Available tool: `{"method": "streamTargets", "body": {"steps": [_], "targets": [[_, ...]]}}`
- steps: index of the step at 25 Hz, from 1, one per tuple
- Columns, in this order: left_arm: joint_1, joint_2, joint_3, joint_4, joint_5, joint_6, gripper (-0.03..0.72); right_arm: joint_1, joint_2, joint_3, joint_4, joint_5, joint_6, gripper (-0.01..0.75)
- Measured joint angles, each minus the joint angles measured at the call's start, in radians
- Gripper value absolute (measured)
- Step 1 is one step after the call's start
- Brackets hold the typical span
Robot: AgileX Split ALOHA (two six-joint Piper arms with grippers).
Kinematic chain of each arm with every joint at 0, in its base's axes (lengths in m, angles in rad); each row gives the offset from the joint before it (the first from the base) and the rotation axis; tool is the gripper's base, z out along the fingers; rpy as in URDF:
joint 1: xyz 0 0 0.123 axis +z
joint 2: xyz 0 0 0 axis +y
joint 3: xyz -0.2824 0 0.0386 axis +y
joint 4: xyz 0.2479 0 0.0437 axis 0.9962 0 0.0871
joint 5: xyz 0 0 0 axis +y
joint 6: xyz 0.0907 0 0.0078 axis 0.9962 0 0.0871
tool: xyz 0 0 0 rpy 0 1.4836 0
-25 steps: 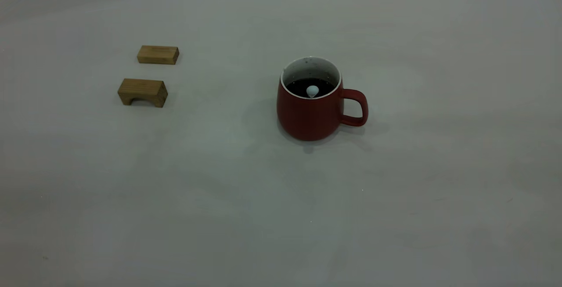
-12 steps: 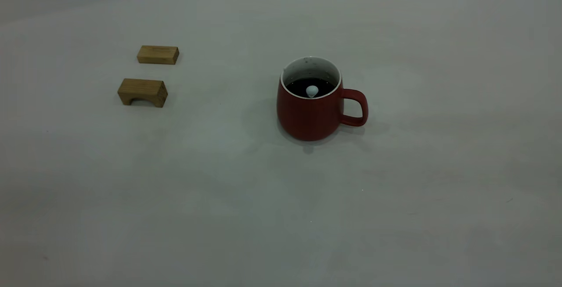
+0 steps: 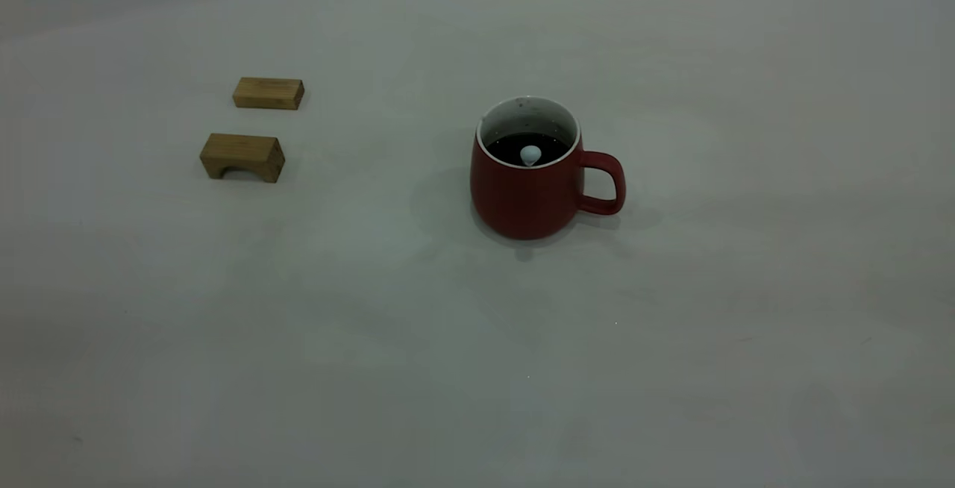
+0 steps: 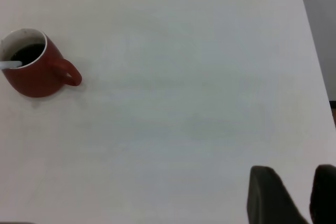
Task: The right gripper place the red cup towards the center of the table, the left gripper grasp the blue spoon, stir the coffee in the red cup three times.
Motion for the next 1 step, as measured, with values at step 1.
{"method": "streamTargets", "body": {"steps": [1], "targets": [[0.000,0.000,0.000,0.000,0.000,0.000,0.496,0.000,0.000,0.000,0.000,0.000,0.000,0.237]]}}
